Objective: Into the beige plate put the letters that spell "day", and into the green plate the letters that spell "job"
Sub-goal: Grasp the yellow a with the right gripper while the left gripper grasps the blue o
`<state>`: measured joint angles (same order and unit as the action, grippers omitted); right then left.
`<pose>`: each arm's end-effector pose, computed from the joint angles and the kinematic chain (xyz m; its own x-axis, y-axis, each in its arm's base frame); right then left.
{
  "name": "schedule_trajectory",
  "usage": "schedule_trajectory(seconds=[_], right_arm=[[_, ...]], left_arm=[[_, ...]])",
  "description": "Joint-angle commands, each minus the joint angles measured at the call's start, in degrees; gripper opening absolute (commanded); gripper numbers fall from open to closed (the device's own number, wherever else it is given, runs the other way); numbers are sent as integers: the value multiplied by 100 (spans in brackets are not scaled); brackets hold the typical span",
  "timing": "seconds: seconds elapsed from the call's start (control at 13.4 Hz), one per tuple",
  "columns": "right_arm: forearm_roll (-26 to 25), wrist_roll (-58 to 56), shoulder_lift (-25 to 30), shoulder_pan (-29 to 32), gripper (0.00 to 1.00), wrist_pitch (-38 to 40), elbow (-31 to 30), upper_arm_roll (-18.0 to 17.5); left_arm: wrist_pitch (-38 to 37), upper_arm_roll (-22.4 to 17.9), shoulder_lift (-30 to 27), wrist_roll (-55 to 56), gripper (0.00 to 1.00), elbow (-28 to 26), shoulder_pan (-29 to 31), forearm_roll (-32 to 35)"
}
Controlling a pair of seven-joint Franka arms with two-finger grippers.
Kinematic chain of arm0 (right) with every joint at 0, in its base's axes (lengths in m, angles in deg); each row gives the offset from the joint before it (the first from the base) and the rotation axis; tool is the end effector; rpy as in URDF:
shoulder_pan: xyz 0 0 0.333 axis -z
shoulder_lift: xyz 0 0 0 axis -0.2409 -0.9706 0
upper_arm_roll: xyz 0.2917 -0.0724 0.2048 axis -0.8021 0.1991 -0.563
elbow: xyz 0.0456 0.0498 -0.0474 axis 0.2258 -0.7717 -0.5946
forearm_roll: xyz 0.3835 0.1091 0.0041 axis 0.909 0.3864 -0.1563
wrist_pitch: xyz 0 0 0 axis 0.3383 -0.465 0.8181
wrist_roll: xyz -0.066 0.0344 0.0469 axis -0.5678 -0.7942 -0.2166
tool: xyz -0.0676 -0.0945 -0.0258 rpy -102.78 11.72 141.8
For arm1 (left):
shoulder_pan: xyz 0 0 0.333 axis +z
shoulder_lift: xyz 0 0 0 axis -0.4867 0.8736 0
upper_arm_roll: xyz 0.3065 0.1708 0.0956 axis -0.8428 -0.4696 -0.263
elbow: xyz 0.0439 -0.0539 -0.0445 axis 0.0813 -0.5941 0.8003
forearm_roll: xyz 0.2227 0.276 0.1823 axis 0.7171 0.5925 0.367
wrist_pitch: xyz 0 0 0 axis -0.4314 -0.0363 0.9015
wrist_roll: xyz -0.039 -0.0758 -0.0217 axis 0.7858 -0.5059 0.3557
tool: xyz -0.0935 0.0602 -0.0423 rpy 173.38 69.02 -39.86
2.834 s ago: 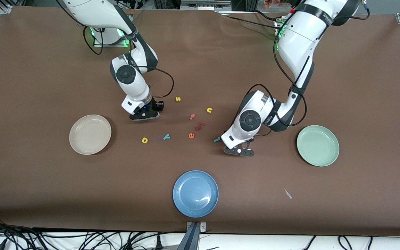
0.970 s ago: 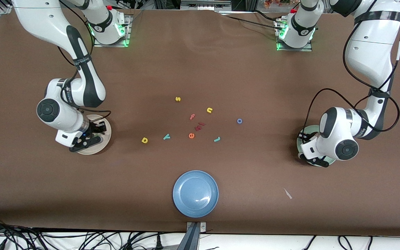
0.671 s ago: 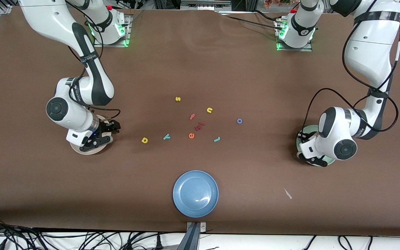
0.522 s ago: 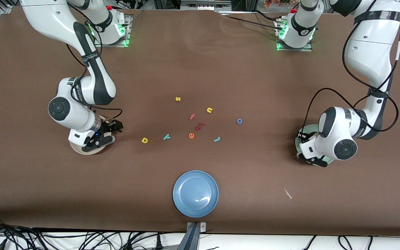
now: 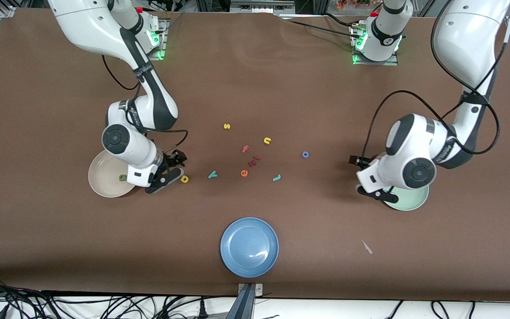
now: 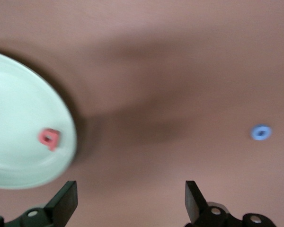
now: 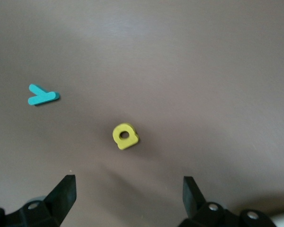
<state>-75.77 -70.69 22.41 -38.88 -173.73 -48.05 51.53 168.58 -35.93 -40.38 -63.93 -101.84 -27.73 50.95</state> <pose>0.6388 0.2357 0.2431 0.7912 0.6114 0.0166 0.6104 -0.7877 -0.0828 0.6553 -0.1749 0.3084 0.9116 -0.1975 -0.3604 -0.1903 -0.9801 0.0557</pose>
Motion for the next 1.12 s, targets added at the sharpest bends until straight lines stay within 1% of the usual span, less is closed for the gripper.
schedule_trajectory(seconds=[0.0, 0.07, 0.15, 0.22, 0.37, 0.45, 0.52, 0.6, 0.67, 0.75, 0.82, 0.97, 1.04], right_arm=[[-74, -1039, -437, 34, 100, -197, 306, 10], [-84, -1129, -490, 25, 100, -303, 350, 1], [-93, -1139, -535, -62, 100, -304, 472, -7], [-154, -1139, -578, -115, 100, -312, 552, -8], [-172, -1174, -658, -142, 100, -417, 561, -16], [-181, -1252, -667, -142, 100, -435, 561, -25], [-181, -1349, -684, -194, 100, -436, 544, -25], [-189, -1437, -728, -221, 100, -436, 544, -25], [-189, -1464, -746, -221, 100, -427, 544, -25], [-189, -1473, -755, -221, 99, -418, 535, -25], [-189, -1499, -781, -221, 95, -418, 535, -25], [-189, -1552, -781, -221, 80, -409, 517, -25], [-189, -1578, -781, -221, 68, -409, 517, -25]], left_arm=[[58, 290, 24, 948, 100, -208, 11, -695], [233, 291, 86, 1265, 100, -234, -111, -794], [470, 291, 104, 1425, 100, -391, -234, -804], [820, 291, 95, 1548, 100, -610, -279, -856], [1698, 291, 34, 1882, 100, -1225, -568, -787], [2033, 282, 51, 2127, 99, -1393, -726, -743], [2237, 282, 86, 2330, 92, -1455, -815, -603], [2299, 282, 104, 2523, 82, -1473, -911, -402], [2309, 282, 122, 2742, 65, -1474, -1034, -174], [2361, 282, 183, 2971, 60, -1474, -1096, 46], [2518, 282, 253, 3086, 60, -1465, -1097, 196], [2922, 264, 385, 3105, 61, -1465, -1088, 382], [2968, 264, 438, 3105, 60, -1465, -1097, 382]])
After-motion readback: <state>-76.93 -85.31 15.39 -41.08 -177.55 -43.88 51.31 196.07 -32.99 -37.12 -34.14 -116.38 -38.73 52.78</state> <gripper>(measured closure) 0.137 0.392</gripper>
